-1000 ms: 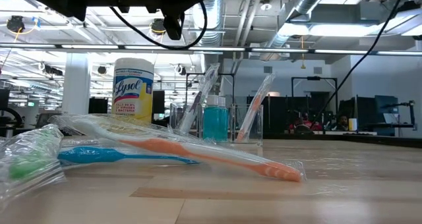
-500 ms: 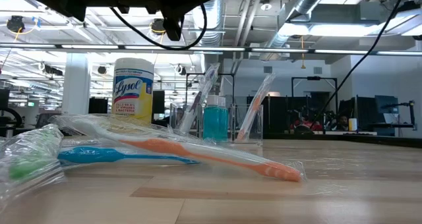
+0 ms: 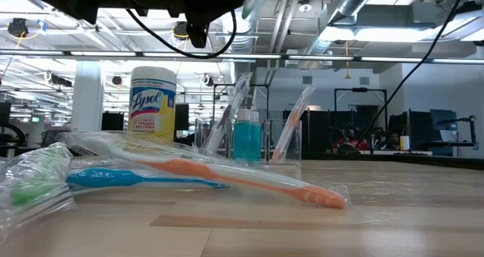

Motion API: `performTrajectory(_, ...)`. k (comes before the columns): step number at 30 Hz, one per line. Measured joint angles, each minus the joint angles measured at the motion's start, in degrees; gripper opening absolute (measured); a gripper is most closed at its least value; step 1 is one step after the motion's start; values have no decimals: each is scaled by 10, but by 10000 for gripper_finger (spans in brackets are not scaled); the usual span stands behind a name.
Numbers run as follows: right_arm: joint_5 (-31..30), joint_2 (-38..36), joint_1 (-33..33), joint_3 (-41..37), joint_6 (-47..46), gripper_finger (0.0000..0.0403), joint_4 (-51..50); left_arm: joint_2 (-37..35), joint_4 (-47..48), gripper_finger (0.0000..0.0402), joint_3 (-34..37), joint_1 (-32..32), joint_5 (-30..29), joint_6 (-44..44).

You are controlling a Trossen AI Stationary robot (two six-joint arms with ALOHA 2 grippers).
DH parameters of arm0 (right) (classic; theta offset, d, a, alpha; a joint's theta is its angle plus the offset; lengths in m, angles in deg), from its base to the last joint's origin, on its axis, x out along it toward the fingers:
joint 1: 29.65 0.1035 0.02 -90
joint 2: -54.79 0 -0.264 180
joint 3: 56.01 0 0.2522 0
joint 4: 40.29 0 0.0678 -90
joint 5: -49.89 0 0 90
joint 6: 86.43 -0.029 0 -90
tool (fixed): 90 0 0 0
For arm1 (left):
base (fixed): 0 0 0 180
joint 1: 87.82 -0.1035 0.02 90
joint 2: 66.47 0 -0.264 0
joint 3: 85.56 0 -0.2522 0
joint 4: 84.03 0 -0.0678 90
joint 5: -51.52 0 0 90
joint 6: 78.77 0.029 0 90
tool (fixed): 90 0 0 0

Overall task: Pick & Place toothbrushing station
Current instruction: Put the right green toothbrush into the transparent organizer

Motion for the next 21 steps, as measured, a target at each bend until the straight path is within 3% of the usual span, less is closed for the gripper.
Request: performTrajectory(21, -11, 0, -74, 0, -23, 1, -97, -42, 96, 102, 14, 0, -31, -15)
